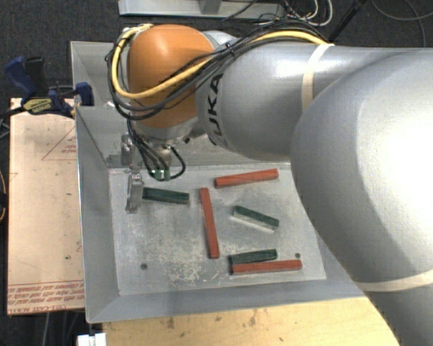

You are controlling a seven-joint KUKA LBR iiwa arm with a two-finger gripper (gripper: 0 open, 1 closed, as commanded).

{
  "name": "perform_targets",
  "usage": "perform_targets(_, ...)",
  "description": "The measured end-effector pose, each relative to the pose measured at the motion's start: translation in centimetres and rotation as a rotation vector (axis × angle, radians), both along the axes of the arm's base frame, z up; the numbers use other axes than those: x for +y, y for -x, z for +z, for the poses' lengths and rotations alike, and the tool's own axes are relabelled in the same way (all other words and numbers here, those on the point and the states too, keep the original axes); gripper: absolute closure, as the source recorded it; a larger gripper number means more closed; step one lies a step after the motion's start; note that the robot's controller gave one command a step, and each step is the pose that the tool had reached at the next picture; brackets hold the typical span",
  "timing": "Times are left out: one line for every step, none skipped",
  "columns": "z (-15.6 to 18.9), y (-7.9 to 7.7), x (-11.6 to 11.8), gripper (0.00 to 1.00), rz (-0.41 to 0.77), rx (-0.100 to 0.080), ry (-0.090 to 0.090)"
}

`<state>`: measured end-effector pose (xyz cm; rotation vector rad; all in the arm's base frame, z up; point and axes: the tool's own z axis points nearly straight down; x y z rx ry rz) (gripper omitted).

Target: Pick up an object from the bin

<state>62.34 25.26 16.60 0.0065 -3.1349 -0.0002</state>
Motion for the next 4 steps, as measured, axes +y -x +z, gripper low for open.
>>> perform_targets(0.5, -0.2, -0.1, 0.0, -0.003, -0.008, -0.002)
perform_targets(-5.2, -1.1, -2.5, 0.0, 0.026, -0.014, -0.004)
perform_targets(-9.4, -1.0, -7.5, 0.0, -0.062, -0.006, -0.001)
perform_targets(-9.5, -2.1, -8.0, 1.0, -0.054, -0.011, -0.003)
